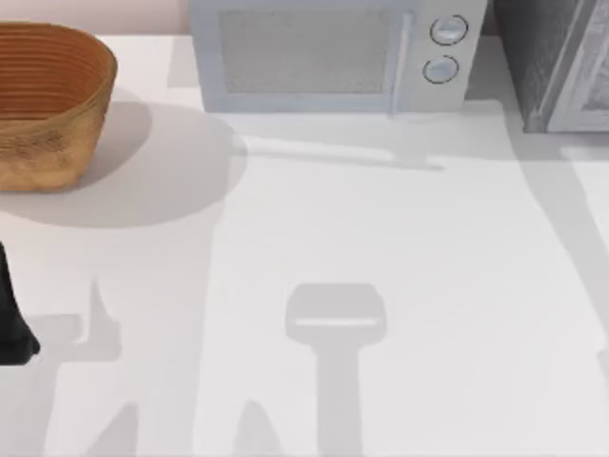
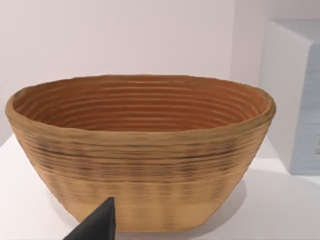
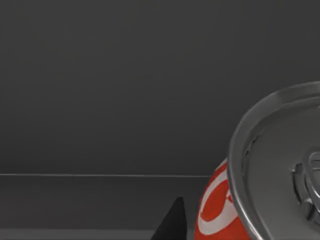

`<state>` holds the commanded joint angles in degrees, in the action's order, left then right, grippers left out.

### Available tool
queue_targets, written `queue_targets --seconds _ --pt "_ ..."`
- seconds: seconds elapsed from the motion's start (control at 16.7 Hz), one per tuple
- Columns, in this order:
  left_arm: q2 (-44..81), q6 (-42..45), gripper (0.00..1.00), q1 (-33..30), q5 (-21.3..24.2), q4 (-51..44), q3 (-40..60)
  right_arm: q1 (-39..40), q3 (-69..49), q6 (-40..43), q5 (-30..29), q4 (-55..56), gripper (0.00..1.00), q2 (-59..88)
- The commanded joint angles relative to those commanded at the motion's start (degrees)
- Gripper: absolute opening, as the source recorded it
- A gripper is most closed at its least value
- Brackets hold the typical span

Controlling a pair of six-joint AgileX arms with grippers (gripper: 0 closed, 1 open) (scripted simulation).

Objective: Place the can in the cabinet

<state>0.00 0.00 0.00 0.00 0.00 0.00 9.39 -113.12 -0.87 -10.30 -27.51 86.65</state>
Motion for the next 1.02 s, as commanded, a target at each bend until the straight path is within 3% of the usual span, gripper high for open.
queue_targets --seconds 0.6,1.02 --pt "0.0 0.0 1.0 0.0 0.0 0.0 0.0 -3.26 -40.63 -0.08 2.75 -10.11 0.0 28.97" --pt "0.0 0.0 1.0 0.0 0.0 0.0 0.0 -3.82 -45.88 -0.15 3.3 -11.62 0.0 33.26"
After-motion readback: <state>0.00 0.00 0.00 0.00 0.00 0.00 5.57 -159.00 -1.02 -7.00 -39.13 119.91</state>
